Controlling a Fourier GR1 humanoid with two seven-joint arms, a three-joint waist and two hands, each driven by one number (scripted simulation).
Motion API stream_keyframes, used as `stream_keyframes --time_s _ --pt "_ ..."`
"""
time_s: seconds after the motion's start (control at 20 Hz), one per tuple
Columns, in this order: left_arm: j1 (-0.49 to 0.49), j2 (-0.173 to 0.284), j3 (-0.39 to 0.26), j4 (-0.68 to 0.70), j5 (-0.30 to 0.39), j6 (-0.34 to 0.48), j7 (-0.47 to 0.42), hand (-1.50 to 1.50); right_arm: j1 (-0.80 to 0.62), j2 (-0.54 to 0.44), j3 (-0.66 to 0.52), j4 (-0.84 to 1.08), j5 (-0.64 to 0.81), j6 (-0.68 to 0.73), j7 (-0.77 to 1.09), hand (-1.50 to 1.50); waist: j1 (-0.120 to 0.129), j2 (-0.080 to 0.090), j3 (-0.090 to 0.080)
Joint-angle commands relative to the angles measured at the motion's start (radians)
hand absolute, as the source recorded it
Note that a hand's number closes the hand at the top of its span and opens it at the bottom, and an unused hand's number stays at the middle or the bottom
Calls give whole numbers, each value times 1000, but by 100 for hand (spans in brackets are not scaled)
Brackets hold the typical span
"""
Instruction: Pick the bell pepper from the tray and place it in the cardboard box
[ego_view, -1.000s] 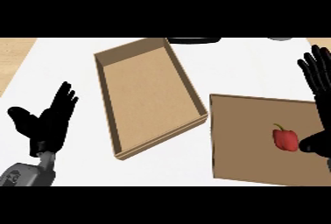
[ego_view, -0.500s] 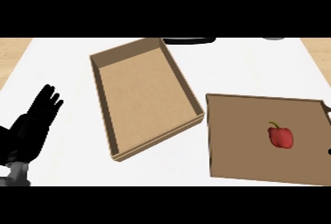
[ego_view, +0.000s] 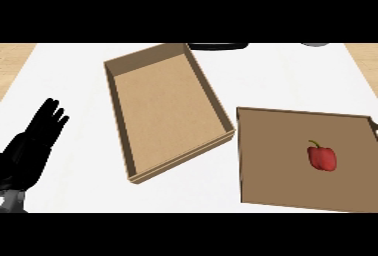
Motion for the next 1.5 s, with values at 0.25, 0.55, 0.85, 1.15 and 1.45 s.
stream_keyframes --time_s 0.25,0.55,0.85,1.15,1.45 --pt "13 9 22 27 -7 -51 -23 0 84 -147 110 -246 278 39 476 -150 20 2 0" --pt "-38 -20 14 9 -19 -37 34 0 -76 -147 283 -286 333 145 785 -150 32 5 2" --pt "6 -39 24 -81 -60 -21 81 0 -185 -103 313 -229 321 268 904 -150 25 2 3" --pt "14 -71 77 -96 -88 -49 118 0 -141 -17 281 -208 401 330 835 -150 15 0 3" --pt "48 -115 110 -57 -121 -129 75 0 -209 25 258 -139 469 390 797 -150 17 0 3"
